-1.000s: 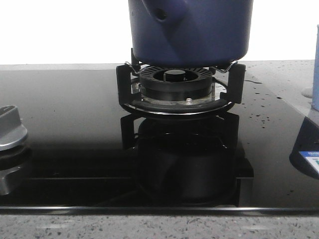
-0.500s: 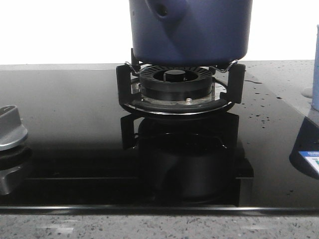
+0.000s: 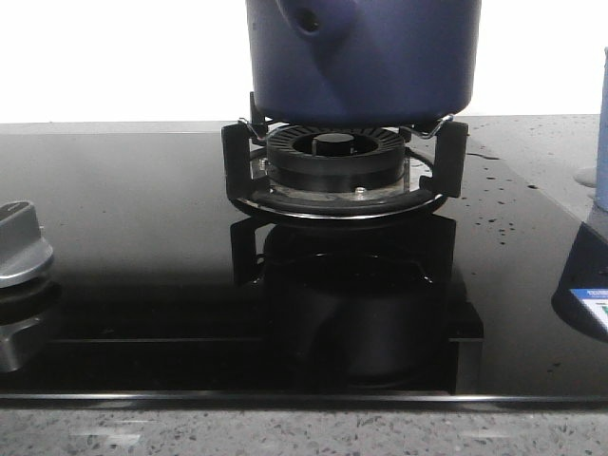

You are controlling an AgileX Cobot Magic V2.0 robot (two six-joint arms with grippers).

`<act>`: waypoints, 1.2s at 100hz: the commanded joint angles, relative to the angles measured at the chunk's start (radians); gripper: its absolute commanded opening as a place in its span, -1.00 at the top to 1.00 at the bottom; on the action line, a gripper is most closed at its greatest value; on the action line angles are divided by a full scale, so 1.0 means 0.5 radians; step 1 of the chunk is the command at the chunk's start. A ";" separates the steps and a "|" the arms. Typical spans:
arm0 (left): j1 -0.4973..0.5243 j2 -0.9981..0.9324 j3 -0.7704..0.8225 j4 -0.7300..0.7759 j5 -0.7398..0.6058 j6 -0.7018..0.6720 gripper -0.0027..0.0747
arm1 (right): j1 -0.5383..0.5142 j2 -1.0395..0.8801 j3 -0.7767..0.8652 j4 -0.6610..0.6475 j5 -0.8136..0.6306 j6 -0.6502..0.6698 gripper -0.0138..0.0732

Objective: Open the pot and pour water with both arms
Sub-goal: 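Grasp the light blue ribbed cup with the right gripper and lift it, then tilt the cup over the open saucepan with the right gripper, pouring water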

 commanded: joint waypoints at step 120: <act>0.035 -0.124 -0.069 -0.070 0.052 -0.108 0.47 | 0.412 1.379 -0.041 -0.476 -1.548 0.597 -0.45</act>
